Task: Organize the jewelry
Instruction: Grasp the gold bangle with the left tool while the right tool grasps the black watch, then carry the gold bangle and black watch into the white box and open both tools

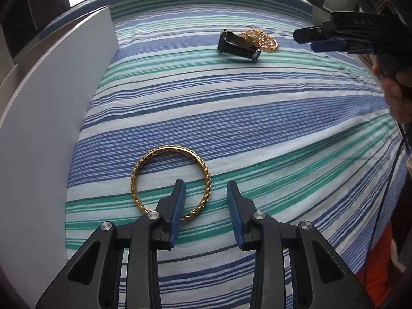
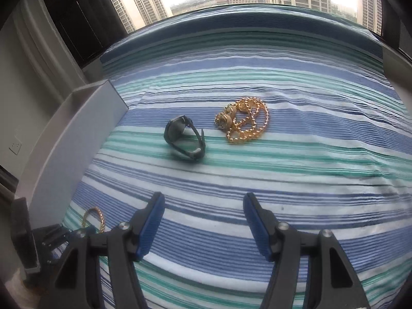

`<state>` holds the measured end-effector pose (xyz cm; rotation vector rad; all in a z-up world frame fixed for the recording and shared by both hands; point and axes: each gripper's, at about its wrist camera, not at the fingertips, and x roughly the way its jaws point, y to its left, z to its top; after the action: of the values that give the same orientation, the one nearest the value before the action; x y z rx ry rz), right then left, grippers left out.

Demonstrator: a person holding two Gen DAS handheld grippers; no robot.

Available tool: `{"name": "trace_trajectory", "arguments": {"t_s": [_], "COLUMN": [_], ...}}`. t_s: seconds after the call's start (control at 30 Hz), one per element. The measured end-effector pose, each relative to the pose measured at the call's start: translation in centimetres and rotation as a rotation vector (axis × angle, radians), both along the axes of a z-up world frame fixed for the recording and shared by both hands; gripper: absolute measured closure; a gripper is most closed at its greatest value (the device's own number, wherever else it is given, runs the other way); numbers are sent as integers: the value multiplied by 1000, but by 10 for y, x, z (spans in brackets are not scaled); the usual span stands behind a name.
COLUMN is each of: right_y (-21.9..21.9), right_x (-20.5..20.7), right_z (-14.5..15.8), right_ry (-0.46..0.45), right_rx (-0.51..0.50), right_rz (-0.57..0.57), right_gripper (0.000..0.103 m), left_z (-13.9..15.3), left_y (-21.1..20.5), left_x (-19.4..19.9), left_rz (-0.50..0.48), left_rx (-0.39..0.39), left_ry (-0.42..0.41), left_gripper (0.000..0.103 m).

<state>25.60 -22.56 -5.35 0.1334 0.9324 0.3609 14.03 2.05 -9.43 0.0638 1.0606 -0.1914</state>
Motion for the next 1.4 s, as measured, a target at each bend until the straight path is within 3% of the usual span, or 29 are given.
{"name": "trace_trajectory", "arguments": {"t_s": [0.23, 0.33, 0.37, 0.4, 0.43, 0.47, 0.63, 0.8, 0.97, 1.2, 1.4], "right_y": [38, 56, 59, 60, 61, 59, 31, -6, -28, -11, 36], "right_x": [82, 95, 98, 100, 102, 102, 83, 22, -37, -76, -89], "right_z": [-30, -43, -46, -48, -49, -48, -48, -48, -53, -43, -6], "right_ry": [67, 69, 66, 60, 63, 57, 105, 140, 158, 125, 79], "right_rx": [-23, -46, -42, -36, -50, -53, 56, 221, 294, 309, 318], "right_rz": [42, 61, 61, 51, 35, 23, 1, -10, -39, 7, 144], "right_gripper": [39, 47, 52, 68, 74, 90, 92, 92, 92, 92, 92], "left_z": [0, 1, 1, 1, 1, 1, 1, 4, 23, 74, 130], "left_y": [-3, -1, -1, 0, 1, 3, 14, 18, 21, 44, 74], "left_x": [-8, -9, -9, -10, -10, -11, -13, -21, -39, -69, -99], "left_rz": [9, 13, 17, 17, 20, 26, 73, 97, 106, 147, 188], "left_rx": [23, 21, 26, 22, 15, 9, -38, -52, -90, -153, -173], "left_ry": [-28, -29, -34, -36, -37, -38, -36, -48, -96, -199, -300], "left_gripper": [69, 72, 78, 81, 86, 91, 100, 101, 101, 101, 101]}}
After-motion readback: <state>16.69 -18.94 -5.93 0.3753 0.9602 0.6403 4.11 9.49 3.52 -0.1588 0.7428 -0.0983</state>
